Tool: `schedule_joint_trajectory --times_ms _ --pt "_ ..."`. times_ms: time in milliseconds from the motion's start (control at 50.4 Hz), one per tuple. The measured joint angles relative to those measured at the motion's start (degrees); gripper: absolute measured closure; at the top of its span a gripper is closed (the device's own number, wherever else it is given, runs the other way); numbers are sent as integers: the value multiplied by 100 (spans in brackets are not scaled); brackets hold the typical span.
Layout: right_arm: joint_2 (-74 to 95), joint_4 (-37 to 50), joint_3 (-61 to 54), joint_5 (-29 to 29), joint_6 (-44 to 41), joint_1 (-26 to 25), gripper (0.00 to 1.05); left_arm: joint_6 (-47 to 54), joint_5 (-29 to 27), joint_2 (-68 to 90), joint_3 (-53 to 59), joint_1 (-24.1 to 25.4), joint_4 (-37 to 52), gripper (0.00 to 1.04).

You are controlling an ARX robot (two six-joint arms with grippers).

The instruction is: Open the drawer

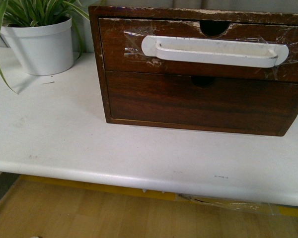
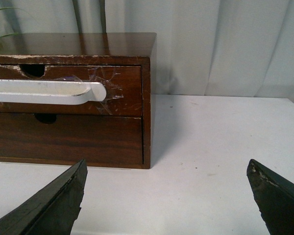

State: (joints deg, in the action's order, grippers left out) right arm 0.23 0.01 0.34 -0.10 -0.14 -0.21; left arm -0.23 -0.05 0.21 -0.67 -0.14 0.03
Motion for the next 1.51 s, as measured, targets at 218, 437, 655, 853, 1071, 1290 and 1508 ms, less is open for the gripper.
schedule_joint_trajectory --times_ms 218,437,655,853,1071,1290,1508 --pt "0 0 0 0 0 0 9 0 0 0 0 0 0 6" --pt "0 0 0 0 0 0 9 0 0 0 0 0 0 6" --pt "0 0 0 0 0 0 9 0 0 0 0 0 0 6" --pt "0 0 0 0 0 0 9 0 0 0 0 0 0 6" --pt "0 0 0 0 0 0 9 0 0 0 0 0 0 6" --pt "0 0 0 0 0 0 9 0 0 0 0 0 0 6" --pt "0 0 0 0 0 0 9 0 0 0 0 0 0 6"
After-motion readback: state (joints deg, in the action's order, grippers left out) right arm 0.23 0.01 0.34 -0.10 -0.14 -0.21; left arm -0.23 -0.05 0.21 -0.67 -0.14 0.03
